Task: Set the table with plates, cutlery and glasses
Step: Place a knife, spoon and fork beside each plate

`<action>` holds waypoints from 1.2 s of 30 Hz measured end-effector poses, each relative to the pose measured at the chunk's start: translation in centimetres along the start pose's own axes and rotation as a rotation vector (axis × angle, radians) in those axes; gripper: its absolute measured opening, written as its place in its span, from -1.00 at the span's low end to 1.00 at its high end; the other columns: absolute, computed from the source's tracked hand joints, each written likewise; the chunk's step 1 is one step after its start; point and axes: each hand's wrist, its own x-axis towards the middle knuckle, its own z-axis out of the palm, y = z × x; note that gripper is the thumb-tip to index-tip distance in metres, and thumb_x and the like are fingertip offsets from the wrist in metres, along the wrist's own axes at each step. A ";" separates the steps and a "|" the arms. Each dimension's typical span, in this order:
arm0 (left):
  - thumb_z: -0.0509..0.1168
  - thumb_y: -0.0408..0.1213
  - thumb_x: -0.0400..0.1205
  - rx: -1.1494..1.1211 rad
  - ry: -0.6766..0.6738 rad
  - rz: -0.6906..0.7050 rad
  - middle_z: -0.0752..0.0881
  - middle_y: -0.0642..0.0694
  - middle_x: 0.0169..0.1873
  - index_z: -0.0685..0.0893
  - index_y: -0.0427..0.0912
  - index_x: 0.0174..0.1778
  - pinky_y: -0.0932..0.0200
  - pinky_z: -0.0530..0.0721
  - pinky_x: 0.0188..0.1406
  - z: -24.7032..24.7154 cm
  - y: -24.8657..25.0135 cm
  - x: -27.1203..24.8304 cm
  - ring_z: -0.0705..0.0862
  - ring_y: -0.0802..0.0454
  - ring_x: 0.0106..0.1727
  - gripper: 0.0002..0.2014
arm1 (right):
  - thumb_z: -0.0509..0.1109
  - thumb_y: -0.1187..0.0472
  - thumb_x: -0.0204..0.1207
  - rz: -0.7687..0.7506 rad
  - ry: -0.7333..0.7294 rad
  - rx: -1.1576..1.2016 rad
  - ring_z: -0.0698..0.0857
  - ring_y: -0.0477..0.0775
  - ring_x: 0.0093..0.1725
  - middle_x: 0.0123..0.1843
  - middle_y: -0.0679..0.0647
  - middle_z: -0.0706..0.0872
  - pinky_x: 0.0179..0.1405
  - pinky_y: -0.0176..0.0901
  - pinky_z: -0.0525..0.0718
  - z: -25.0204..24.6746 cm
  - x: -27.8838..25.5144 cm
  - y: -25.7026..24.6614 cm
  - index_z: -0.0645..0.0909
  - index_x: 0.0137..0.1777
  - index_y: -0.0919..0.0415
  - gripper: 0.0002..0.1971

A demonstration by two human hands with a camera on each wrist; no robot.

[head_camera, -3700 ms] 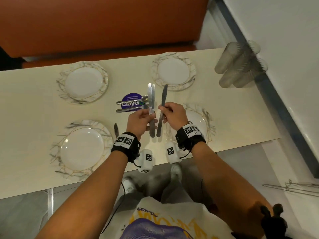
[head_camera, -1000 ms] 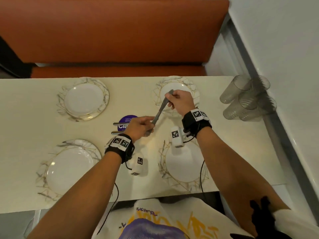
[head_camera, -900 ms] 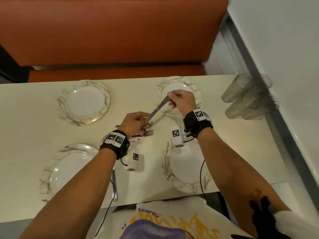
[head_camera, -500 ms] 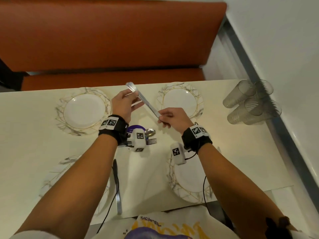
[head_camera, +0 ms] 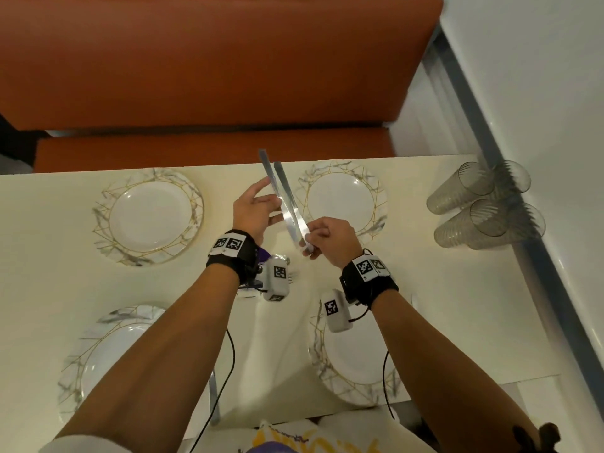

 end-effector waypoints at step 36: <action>0.64 -0.36 0.52 0.867 0.208 -0.177 0.86 -0.19 -0.08 0.90 -0.21 -0.08 -0.02 0.90 -0.07 2.8 -5.6 11.9 0.87 -0.21 -0.16 -0.90 | 0.35 0.47 0.62 0.026 0.189 0.067 0.84 0.26 -0.28 -0.20 0.21 0.85 -0.28 0.06 0.83 -5.9 2.6 4.2 0.66 0.12 0.36 -0.87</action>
